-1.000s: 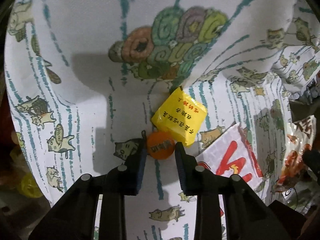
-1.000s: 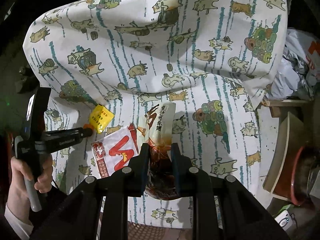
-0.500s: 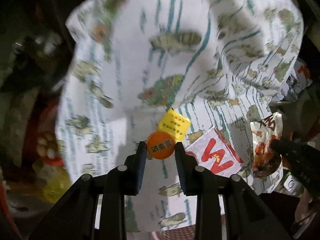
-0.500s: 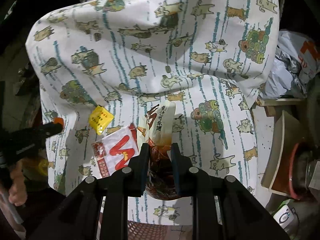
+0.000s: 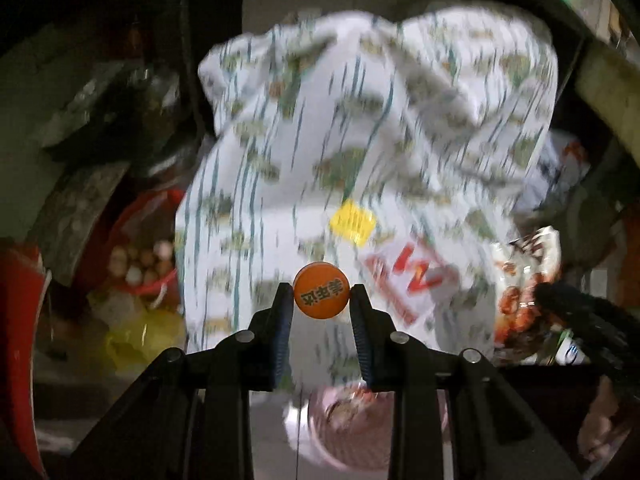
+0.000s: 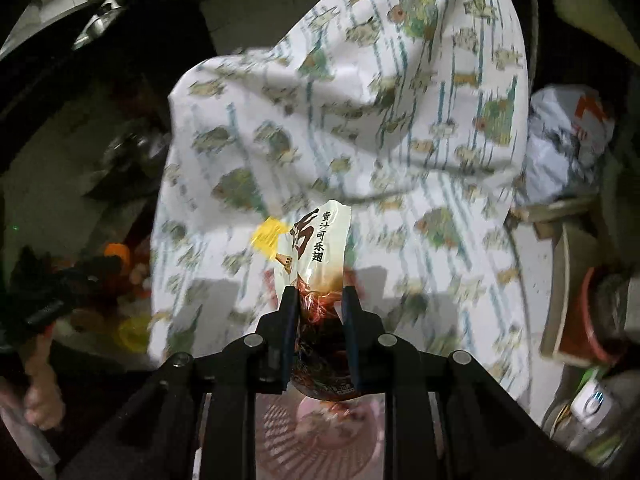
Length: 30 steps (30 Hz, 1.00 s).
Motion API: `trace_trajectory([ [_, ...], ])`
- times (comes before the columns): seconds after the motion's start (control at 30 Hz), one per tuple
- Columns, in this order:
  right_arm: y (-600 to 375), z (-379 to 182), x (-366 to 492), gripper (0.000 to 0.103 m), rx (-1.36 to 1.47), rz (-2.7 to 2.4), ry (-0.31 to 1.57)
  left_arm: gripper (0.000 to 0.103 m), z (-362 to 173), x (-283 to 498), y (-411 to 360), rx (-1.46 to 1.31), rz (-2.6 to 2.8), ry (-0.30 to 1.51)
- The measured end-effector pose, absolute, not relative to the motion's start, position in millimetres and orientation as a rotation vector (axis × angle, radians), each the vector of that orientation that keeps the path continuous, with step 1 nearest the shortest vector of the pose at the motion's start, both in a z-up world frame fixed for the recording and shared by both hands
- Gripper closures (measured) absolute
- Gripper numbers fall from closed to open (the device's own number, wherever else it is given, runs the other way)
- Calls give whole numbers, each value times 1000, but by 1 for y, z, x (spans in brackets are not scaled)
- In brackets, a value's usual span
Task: Collect trash
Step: 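Carry both items over the pink basket while the right tool opens to drop the wrapper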
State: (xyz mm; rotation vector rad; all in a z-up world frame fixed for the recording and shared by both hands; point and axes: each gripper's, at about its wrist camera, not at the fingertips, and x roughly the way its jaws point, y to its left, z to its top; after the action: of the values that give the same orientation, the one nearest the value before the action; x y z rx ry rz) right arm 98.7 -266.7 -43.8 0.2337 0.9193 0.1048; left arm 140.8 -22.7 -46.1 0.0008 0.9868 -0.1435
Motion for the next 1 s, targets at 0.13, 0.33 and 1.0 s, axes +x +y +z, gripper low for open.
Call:
trace_trajectory([
  [0.13,-249,-53,75,80,202,133,948,75,-66,130,-27,1,-180,1039],
  [0.33,-230,-72,63,80,148,160,1014,75,-105,121,-20,-31,-184,1151],
  [1.0,-202,-226,83,79,133,204,1419,75,-192,117,-39,-54,-297,1474],
])
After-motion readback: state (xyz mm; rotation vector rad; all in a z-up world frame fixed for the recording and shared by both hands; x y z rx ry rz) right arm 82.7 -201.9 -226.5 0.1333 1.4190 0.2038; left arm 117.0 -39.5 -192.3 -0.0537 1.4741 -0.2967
